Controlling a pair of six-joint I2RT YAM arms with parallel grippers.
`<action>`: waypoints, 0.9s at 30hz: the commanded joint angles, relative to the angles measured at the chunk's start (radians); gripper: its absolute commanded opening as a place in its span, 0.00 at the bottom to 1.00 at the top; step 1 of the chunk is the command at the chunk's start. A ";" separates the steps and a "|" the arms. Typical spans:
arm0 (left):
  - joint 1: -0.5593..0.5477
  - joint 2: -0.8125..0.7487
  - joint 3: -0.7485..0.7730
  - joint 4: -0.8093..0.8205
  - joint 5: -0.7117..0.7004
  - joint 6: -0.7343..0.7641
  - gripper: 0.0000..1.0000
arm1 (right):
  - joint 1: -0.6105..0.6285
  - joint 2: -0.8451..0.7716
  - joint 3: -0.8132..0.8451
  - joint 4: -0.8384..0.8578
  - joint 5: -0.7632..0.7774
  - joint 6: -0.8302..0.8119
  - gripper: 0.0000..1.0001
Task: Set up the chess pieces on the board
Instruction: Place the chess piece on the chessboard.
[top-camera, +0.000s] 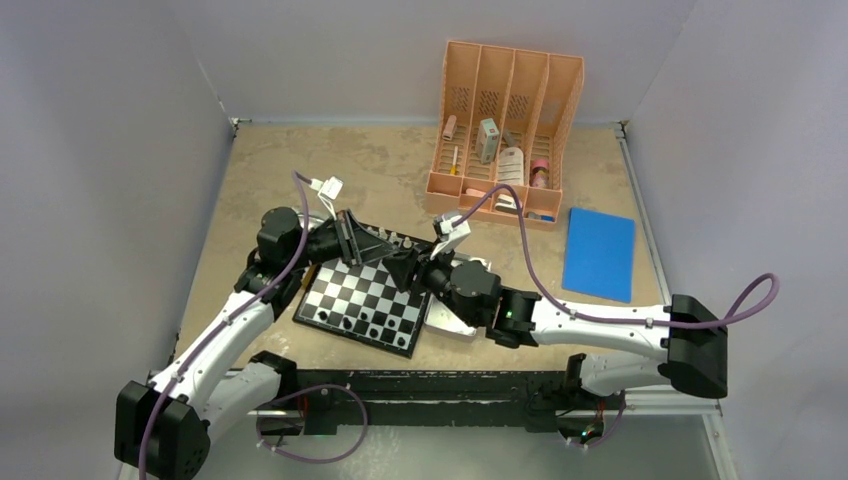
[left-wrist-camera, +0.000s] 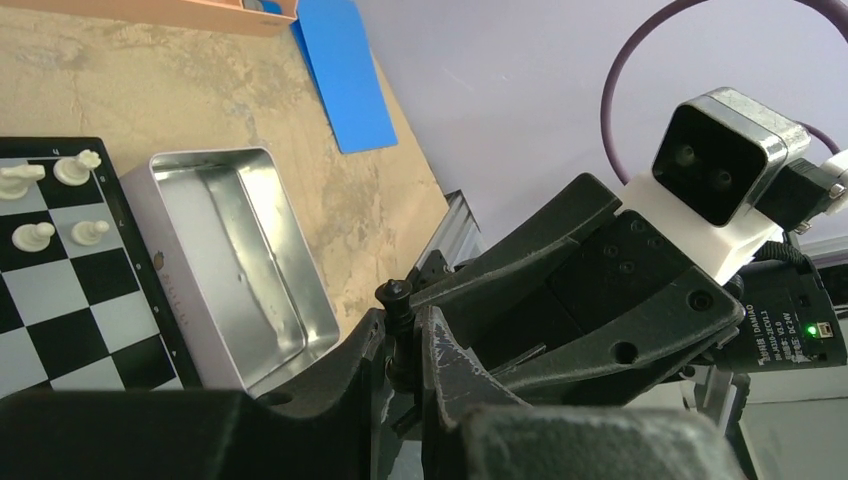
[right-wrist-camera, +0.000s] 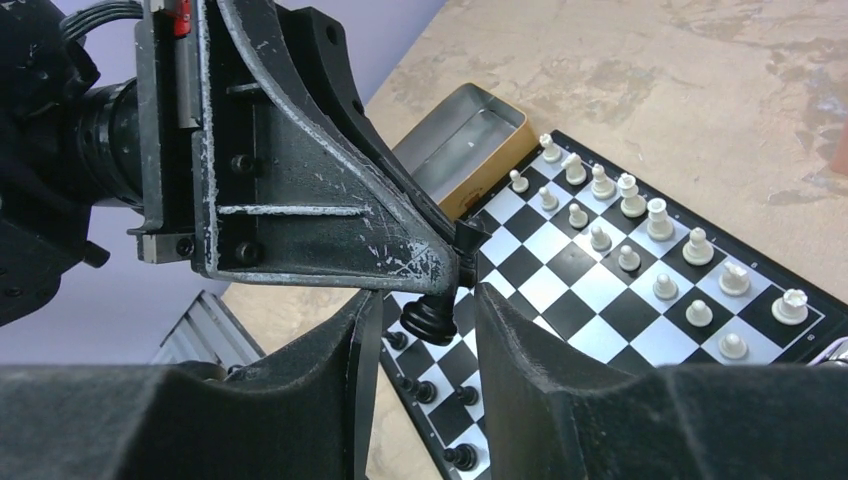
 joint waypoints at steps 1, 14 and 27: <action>-0.009 -0.016 -0.027 0.057 0.032 -0.007 0.00 | -0.005 -0.036 -0.013 0.130 0.014 -0.019 0.43; -0.010 -0.002 0.132 -0.258 0.093 0.152 0.30 | -0.004 -0.136 -0.150 0.250 -0.106 -0.302 0.10; -0.010 0.080 0.327 -0.504 0.226 0.347 0.40 | -0.002 -0.225 -0.196 0.179 -0.321 -0.540 0.11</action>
